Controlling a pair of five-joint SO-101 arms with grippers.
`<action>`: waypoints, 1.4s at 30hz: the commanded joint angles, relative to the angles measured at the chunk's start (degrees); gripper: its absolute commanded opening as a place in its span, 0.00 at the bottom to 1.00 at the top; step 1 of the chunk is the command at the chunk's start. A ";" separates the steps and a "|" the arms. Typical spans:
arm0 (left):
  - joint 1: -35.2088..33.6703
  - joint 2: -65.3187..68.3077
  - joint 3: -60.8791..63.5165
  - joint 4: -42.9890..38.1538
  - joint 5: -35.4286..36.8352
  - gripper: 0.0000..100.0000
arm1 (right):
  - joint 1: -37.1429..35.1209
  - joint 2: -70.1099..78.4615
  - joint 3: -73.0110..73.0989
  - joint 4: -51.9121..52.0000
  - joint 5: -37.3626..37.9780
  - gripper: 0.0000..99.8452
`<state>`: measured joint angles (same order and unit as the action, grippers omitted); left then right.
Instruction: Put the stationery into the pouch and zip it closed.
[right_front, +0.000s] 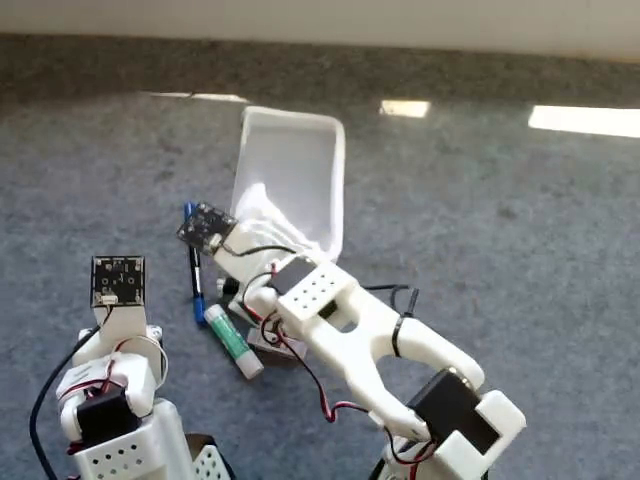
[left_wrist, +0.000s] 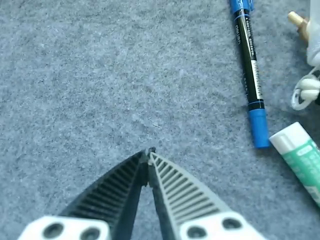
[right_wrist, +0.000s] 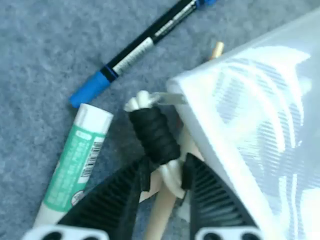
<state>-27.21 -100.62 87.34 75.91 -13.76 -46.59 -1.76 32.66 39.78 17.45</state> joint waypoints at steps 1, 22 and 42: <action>-0.40 -0.13 -0.84 0.09 -0.44 0.00 | 1.54 -2.68 0.40 0.04 0.35 0.01; -0.40 -0.13 -0.84 0.00 -0.44 0.00 | 8.04 -22.90 1.45 25.54 0.62 0.01; -0.57 -0.13 -0.84 0.00 -0.44 0.00 | 9.01 -23.43 1.54 33.98 0.26 0.25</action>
<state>-27.21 -100.62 87.34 75.91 -13.76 -37.98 -23.03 35.03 74.68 17.54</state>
